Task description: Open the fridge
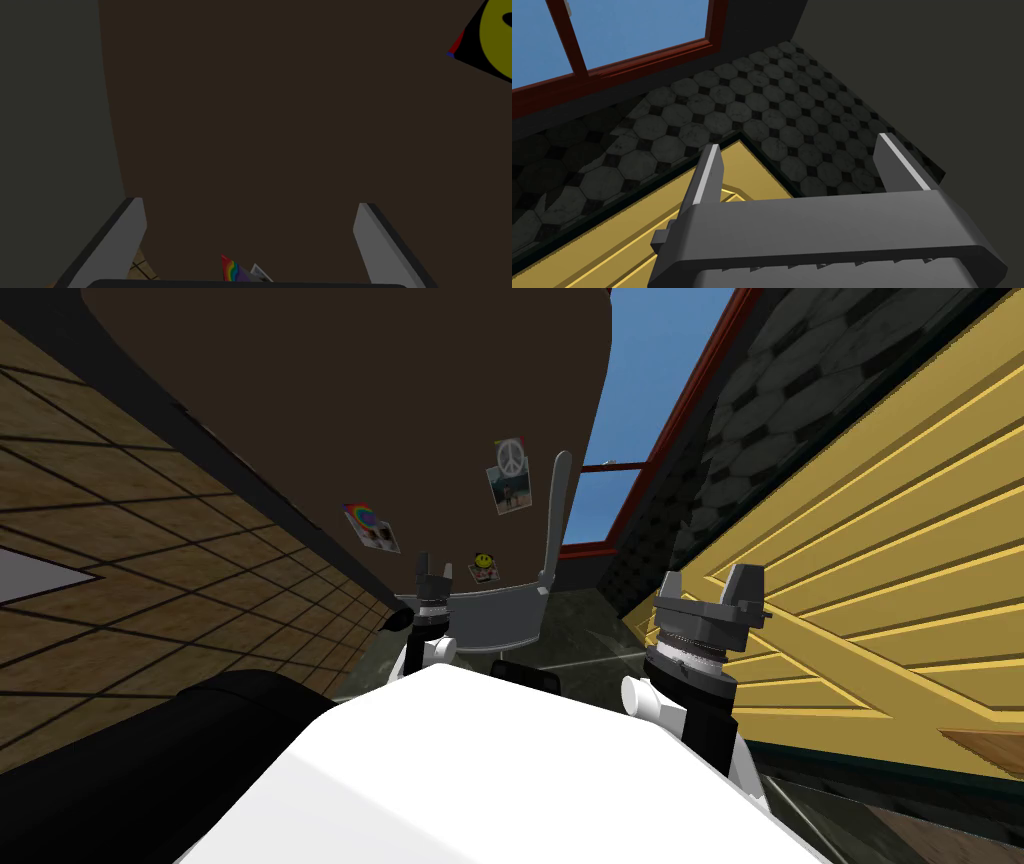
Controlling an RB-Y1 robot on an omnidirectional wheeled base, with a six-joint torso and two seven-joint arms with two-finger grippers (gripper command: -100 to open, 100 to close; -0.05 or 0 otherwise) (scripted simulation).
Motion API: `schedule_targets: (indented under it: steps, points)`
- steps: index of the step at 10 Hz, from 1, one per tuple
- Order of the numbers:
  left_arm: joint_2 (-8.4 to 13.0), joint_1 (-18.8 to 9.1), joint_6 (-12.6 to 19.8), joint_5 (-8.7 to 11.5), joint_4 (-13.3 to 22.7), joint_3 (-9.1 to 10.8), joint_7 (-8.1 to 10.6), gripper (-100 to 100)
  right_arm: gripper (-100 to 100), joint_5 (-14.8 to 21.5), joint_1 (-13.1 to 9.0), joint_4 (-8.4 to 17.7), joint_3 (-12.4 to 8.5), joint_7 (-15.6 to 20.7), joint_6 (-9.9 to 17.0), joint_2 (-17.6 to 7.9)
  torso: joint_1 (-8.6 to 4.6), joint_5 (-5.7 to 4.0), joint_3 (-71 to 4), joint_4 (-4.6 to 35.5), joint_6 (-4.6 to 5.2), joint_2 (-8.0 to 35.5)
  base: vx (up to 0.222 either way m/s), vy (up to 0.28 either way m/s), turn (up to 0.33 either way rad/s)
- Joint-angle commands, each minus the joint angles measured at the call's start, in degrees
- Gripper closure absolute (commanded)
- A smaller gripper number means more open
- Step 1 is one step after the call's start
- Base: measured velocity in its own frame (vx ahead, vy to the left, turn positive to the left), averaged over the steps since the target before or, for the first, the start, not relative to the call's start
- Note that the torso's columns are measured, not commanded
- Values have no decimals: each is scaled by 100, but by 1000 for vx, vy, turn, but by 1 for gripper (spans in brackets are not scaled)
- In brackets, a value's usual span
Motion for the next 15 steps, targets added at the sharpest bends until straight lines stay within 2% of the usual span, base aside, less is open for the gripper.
schedule_targets:
  steps: [1,9,10,12,15]
  points:
    - [0,0,0,0,0,0,0,0,0,0,0,0,0,0,0,0,0,0,-467,235,0,232,0,0,0]
    - [0,0,-1,0,-2,0,0,0,0,0,0,-2,0,0,-1,0,0,0,-7073,3537,0,3539,0,0,0]
    - [233,-8,-56,16,68,12,-4,-100,0,0,0,-2,0,0,-1,0,0,0,-7919,3960,0,3962,27,-41,26]
    - [454,-26,-179,52,222,39,-12,-100,0,0,1,1,1,0,0,1,-22,-6,-8432,4202,0,4197,56,-116,42]
    - [578,-58,-405,118,506,87,-28,-100,0,0,2,1,1,0,0,2,-12,-3,-8465,4224,0,4214,104,-179,67]
